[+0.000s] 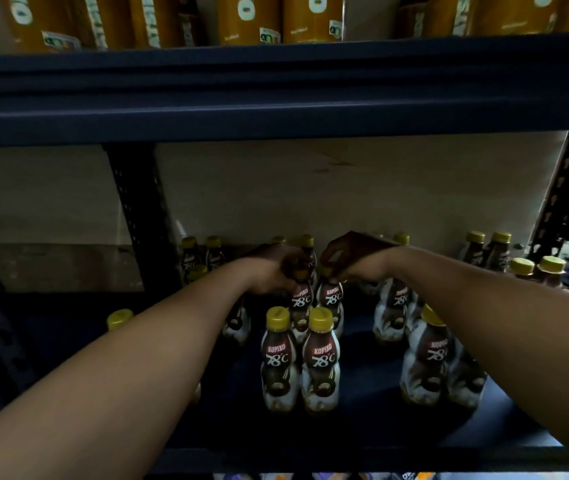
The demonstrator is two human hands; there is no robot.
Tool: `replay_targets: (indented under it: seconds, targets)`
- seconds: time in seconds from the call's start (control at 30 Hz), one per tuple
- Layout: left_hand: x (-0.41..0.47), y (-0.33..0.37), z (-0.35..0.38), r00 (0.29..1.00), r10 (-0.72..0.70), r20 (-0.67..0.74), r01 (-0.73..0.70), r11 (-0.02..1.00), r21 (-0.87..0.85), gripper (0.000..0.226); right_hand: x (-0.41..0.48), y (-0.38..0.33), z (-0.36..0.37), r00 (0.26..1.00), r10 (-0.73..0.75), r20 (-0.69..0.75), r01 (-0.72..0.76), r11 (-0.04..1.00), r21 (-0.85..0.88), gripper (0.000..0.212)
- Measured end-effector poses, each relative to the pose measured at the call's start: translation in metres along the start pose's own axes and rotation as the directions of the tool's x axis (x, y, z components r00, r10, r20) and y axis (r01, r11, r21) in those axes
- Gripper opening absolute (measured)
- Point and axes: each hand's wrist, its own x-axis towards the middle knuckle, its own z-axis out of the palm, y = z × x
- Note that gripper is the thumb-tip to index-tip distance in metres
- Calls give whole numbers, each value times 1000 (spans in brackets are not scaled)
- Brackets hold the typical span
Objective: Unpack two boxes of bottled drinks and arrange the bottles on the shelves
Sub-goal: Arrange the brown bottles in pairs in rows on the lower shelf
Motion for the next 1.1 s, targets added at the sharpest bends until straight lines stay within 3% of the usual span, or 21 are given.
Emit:
replay_targets:
  seconds: [0.23,0.57,0.9,1.1]
  targets:
    - [-12,-17,-4,998,-37,-41,40,996,82,63,8,-10,15,999,50,-7,-49,991,128,47]
    - [-24,-25,-4,996,-79,-48,80,997,23,71,25,-2,32,994,106,-13,-100,966,238,53]
    - [-16,-27,2,990,-122,-64,123,992,15,82,26,0,32,995,103,-17,-98,980,172,52]
    - [-16,-32,2,994,-85,-72,87,996,32,74,30,5,33,990,141,6,-141,978,155,70]
